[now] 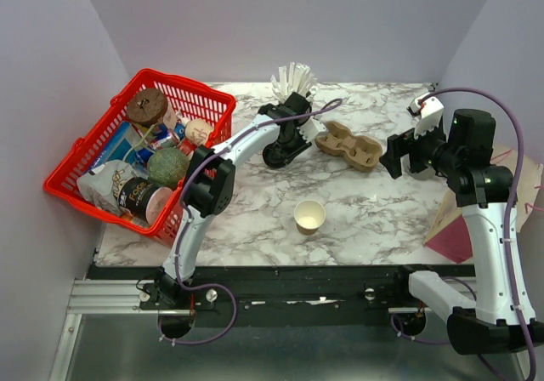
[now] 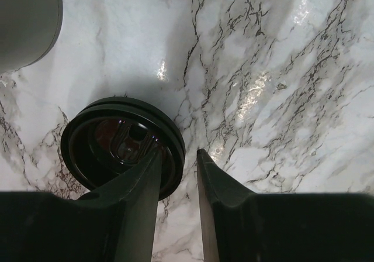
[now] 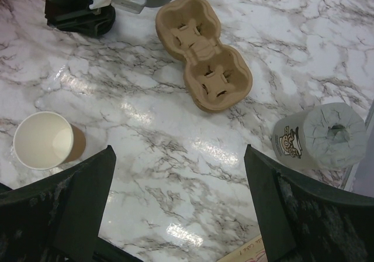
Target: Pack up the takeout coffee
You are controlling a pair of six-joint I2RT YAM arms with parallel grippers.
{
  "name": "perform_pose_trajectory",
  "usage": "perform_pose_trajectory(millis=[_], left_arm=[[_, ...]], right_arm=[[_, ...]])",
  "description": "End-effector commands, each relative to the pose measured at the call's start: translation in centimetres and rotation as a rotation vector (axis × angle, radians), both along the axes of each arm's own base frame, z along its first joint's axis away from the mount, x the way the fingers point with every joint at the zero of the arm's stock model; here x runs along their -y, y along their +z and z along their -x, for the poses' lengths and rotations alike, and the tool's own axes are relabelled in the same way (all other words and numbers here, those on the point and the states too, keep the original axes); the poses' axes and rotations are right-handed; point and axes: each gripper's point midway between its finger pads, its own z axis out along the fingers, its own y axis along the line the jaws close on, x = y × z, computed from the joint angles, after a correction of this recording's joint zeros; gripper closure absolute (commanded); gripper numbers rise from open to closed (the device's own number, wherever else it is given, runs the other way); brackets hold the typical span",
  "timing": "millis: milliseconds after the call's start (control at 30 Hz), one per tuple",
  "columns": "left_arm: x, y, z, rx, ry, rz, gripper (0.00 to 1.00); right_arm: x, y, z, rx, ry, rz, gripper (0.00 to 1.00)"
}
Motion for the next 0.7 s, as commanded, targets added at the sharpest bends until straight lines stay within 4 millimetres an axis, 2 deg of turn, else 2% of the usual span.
perform_pose_trajectory(millis=[0,500,567,600,667], left_arm=[[0.50,-0.22,-0.60,-0.005,0.014,0.023,0.62],[0.20,-0.93,-0.67,-0.018,0.022,0.011,0.71],[0.02,-0.93,-0.88,-0.008,0.026,0.005,0.70],[0.01,-0.85,-0.96,-0.003,0.027,0.006,0.66],[-0.01,-0.80,-1.04,0.003,0.027,0.006,0.64]], right_arm=[[0.15,-0.95,0.19,-0.031,-0.004,0.005,0.00],[0.25,-1.28,-0.13,-0.032,-0.006,0.009,0.00],[0.15,-1.44,-0.16,-0.035,-0.003,0.006,0.00],[0.22,-1.32,-0.19,-0.030,-0.005,0.008,0.00],[0.19,-1.35,-0.20,-0.031,-0.004,0.006,0.00]])
